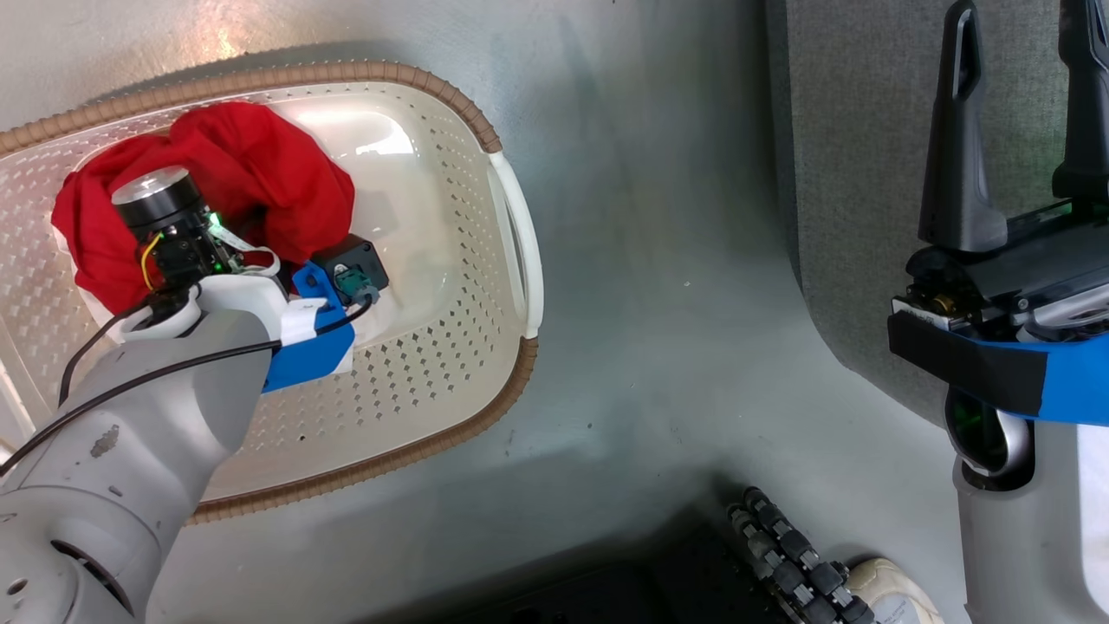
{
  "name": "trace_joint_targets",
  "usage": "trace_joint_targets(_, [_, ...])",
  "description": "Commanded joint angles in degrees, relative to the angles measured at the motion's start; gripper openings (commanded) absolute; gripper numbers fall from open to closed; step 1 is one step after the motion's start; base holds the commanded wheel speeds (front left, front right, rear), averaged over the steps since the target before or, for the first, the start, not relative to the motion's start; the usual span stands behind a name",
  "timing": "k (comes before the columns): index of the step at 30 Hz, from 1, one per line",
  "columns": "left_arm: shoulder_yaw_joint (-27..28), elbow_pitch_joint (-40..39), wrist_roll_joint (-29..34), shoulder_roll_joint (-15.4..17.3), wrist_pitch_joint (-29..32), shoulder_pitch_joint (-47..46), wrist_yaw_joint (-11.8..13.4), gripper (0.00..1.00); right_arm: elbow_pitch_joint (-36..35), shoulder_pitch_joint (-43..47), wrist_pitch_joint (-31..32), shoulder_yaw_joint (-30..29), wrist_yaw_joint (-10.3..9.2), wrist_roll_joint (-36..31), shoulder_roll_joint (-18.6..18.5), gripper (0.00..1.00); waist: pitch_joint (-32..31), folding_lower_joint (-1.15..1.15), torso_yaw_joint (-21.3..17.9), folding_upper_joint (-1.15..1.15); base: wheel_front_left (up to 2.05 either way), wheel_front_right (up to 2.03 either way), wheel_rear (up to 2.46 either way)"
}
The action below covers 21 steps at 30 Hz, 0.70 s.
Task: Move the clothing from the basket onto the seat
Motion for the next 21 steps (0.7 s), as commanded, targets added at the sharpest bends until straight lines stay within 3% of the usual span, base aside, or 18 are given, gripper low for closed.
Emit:
trace_joint_targets(1, [-0.17, 0.30, 0.97, -0.59, -0.24, -0.23, -0.11, 0.00, -0.25, 0.22, -0.03, -0.09, 0.02, -0.16, 0.21, 1.00, 0.04, 0.00, 0.06, 0.00, 0.00, 0.00, 0.00])
trace_joint_targets(12, [-0.16, 0.30, -0.73, -2.30, -2.99, 1.06, -0.06, 0.00, 0.56, -0.29, -0.03, -0.26, 0.02, -0.47, 0.30, 1.00, -2.26, 0.00, 1.24, 0.00, 0.00, 0.00, 0.00])
trace_joint_targets(21, [-0.16, -1.20, -3.77, -6.22, -10.05, 5.19, -0.06, 0.00, 2.79, 0.83, -0.03, -1.67, 0.03, -1.13, -1.37, 1.00, -10.71, 0.00, 5.36, 0.00, 0.00, 0.00, 0.00])
